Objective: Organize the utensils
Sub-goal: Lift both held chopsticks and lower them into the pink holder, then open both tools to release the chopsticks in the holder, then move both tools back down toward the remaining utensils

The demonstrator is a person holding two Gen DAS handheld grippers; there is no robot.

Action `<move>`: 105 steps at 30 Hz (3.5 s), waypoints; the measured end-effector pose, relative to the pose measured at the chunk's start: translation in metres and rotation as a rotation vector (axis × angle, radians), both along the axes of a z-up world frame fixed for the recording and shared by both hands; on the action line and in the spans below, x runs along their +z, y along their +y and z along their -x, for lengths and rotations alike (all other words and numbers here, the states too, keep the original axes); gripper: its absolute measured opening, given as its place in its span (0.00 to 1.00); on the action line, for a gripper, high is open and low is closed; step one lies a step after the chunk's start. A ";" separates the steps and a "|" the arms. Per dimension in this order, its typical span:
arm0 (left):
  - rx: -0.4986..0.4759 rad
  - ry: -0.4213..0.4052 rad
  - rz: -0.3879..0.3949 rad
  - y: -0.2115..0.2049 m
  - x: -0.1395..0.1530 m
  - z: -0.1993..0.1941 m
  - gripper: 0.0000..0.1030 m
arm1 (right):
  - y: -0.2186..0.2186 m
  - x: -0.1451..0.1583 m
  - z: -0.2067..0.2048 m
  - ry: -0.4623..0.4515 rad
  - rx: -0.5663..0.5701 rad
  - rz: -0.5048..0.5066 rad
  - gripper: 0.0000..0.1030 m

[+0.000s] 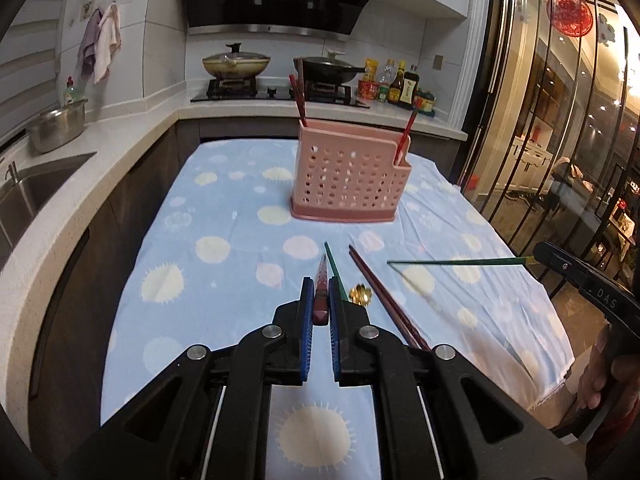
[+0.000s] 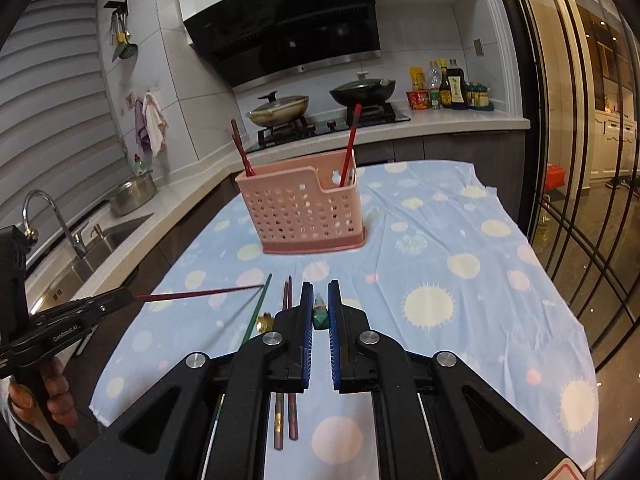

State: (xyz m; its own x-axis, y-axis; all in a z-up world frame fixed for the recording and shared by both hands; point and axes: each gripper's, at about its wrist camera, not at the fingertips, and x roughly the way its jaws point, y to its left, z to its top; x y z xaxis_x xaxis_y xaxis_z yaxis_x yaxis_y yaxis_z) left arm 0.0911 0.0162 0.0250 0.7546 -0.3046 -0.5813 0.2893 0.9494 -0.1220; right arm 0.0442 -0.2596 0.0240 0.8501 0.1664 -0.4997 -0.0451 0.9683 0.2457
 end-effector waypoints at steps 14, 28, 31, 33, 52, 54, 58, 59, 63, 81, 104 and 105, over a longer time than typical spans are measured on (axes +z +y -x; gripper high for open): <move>0.011 -0.167 -0.011 -0.010 0.069 -0.059 0.07 | -0.011 0.061 -0.053 -0.123 0.009 0.013 0.06; -0.003 -0.290 -0.016 -0.035 0.137 -0.112 0.07 | -0.008 0.130 -0.122 -0.241 0.050 0.001 0.06; -0.008 -0.320 -0.012 -0.043 0.155 -0.123 0.07 | -0.009 0.149 -0.142 -0.262 0.045 -0.003 0.06; -0.012 -0.333 -0.008 -0.047 0.165 -0.132 0.07 | -0.010 0.159 -0.156 -0.267 0.037 -0.004 0.06; 0.003 -0.263 -0.041 -0.073 0.160 -0.223 0.07 | -0.003 0.163 -0.254 -0.238 0.016 -0.038 0.06; 0.000 -0.258 -0.042 -0.073 0.157 -0.226 0.07 | -0.003 0.168 -0.255 -0.252 0.019 -0.041 0.06; -0.004 -0.242 -0.044 -0.075 0.149 -0.231 0.07 | 0.000 0.177 -0.257 -0.277 0.022 -0.037 0.06; -0.004 -0.238 -0.044 -0.075 0.147 -0.232 0.07 | 0.001 0.177 -0.258 -0.278 0.022 -0.034 0.06; -0.005 -0.222 -0.043 -0.077 0.139 -0.235 0.07 | 0.005 0.158 -0.266 -0.233 0.026 -0.017 0.06; -0.009 -0.163 -0.054 -0.086 0.117 -0.245 0.07 | 0.020 0.086 -0.300 -0.047 0.035 0.056 0.07; 0.028 -0.198 -0.089 -0.082 0.117 -0.216 0.42 | 0.017 0.095 -0.250 -0.086 0.038 0.061 0.28; 0.028 -0.199 -0.088 -0.080 0.117 -0.212 0.42 | 0.017 0.095 -0.245 -0.085 0.038 0.061 0.28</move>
